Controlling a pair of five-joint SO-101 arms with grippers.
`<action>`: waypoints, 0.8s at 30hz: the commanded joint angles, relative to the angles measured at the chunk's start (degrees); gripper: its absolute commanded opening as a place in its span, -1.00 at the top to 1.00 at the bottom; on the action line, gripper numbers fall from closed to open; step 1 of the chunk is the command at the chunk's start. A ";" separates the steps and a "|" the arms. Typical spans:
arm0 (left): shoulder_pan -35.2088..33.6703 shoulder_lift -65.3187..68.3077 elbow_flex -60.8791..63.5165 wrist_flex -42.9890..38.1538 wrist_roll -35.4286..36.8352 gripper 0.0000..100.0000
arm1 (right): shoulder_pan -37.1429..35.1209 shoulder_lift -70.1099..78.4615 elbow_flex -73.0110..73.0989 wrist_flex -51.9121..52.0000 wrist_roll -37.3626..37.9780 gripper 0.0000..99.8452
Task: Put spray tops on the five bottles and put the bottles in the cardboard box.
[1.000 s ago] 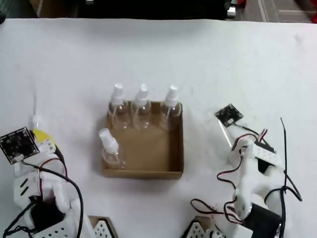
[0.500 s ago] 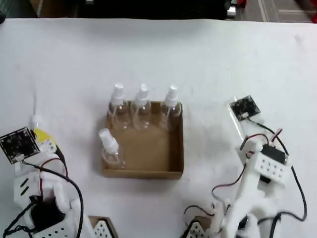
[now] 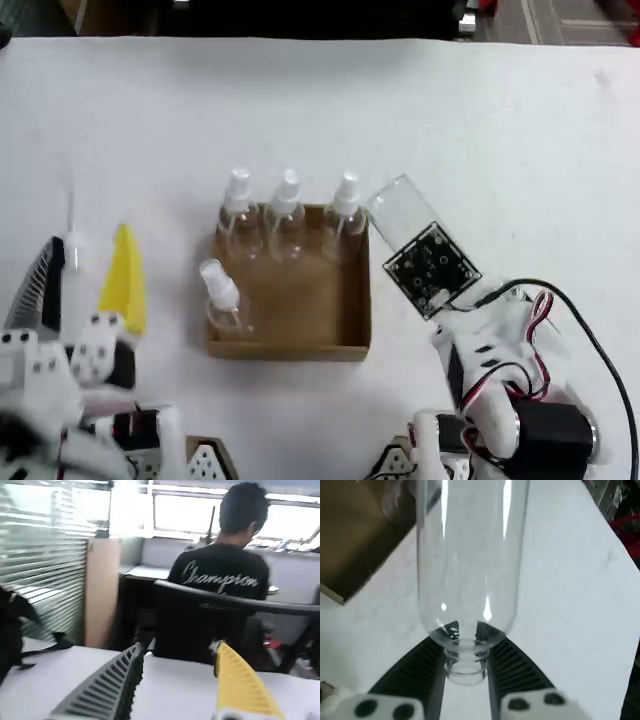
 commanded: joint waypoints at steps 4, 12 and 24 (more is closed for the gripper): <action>23.52 1.01 -7.03 0.44 4.57 0.52 | -17.98 -0.40 -2.55 1.54 -5.10 0.97; 31.78 12.26 -9.14 -0.35 7.65 0.52 | -32.75 -0.40 -2.73 1.27 -7.30 0.97; 34.15 17.19 -3.25 -1.14 -0.26 0.52 | -39.78 -0.40 -4.48 -2.95 -11.16 0.97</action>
